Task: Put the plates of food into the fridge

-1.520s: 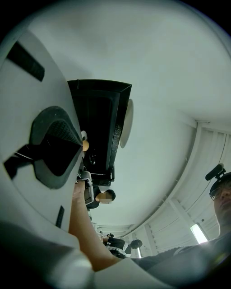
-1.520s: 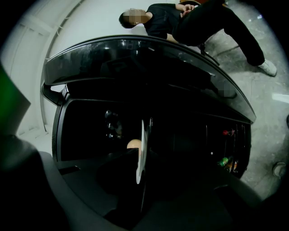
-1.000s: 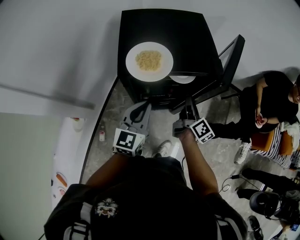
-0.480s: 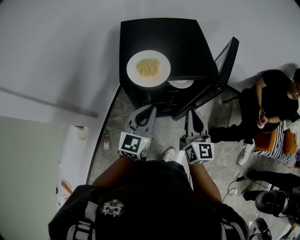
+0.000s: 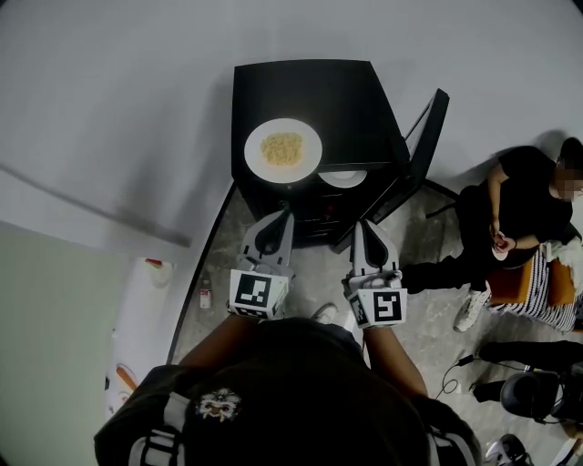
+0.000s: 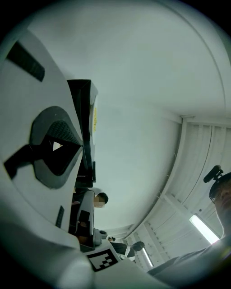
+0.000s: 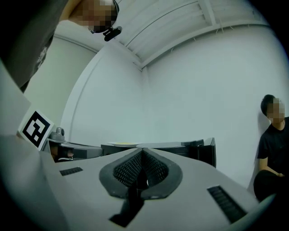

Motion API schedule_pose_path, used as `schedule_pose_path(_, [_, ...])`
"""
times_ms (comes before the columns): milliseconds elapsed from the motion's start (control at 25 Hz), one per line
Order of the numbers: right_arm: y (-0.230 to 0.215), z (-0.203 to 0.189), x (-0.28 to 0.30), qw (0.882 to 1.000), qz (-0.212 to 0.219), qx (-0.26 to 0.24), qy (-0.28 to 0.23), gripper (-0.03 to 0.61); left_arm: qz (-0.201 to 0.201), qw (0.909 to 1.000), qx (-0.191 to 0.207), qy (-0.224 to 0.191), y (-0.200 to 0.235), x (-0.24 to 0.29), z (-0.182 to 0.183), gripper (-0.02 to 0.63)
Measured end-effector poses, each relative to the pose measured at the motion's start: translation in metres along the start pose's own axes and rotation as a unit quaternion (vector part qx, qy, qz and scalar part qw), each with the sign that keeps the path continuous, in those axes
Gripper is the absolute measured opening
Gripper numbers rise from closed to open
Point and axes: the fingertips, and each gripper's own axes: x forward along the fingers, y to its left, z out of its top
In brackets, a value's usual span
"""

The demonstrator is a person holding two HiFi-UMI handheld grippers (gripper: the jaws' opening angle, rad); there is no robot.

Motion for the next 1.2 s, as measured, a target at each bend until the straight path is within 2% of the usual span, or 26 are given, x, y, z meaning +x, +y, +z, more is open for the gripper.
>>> schedule_pose_path(200, [0.002, 0.001, 0.001, 0.999, 0.007, 0.040, -0.010, 0.025, -0.002, 0.9997, -0.020, -0.013, -0.003, 0.003, 0.008, 0.021])
schedule_pose_path(400, [0.004, 0.000, -0.004, 0.999, 0.003, 0.050, -0.016, 0.025, 0.020, 0.9980, -0.052, -0.031, 0.009, 0.003, 0.017, 0.023])
schedule_pose_path(520, [0.003, -0.007, -0.007, 0.999, 0.012, 0.052, -0.005, 0.025, 0.017, 0.9912, -0.122, -0.048, 0.015, 0.000, 0.020, 0.023])
schedule_pose_path(640, [0.002, -0.015, -0.010, 0.999, 0.025, 0.045, 0.005, 0.025, 0.014, 0.9763, -0.209, -0.056, 0.022, 0.000, 0.021, 0.025])
schedule_pose_path(760, [0.004, -0.015, -0.009, 0.998, 0.039, 0.047, 0.004, 0.025, 0.012, 0.9588, -0.275, -0.071, 0.026, 0.000, 0.026, 0.040])
schedule_pose_path(880, [0.007, -0.011, -0.008, 0.997, 0.053, 0.048, -0.002, 0.025, 0.009, 0.9300, -0.357, -0.085, 0.030, 0.002, 0.029, 0.122])
schedule_pose_path(920, [0.008, -0.007, -0.007, 0.997, 0.054, 0.051, -0.006, 0.025, 0.012, 0.9169, -0.389, -0.087, 0.032, 0.003, 0.027, 0.124])
schedule_pose_path(960, [0.008, -0.004, -0.007, 0.997, 0.055, 0.055, -0.011, 0.025, 0.016, 0.9001, -0.426, -0.088, 0.035, 0.004, 0.024, 0.130])
schedule_pose_path(1000, [0.008, -0.003, -0.007, 0.997, 0.057, 0.056, -0.013, 0.026, 0.017, 0.8785, -0.469, -0.089, 0.038, 0.006, 0.019, 0.138])
schedule_pose_path(1120, [0.010, 0.000, -0.011, 0.996, 0.070, 0.056, -0.019, 0.025, -0.010, 0.8030, -0.585, -0.115, 0.042, 0.016, 0.016, 0.174])
schedule_pose_path(1160, [0.010, 0.001, -0.012, 0.995, 0.073, 0.059, -0.022, 0.025, -0.021, 0.7849, -0.606, -0.126, 0.042, 0.019, 0.018, 0.186])
schedule_pose_path(1200, [0.010, 0.002, -0.014, 0.995, 0.075, 0.063, -0.025, 0.025, -0.029, 0.7721, -0.620, -0.136, 0.043, 0.022, 0.019, 0.192])
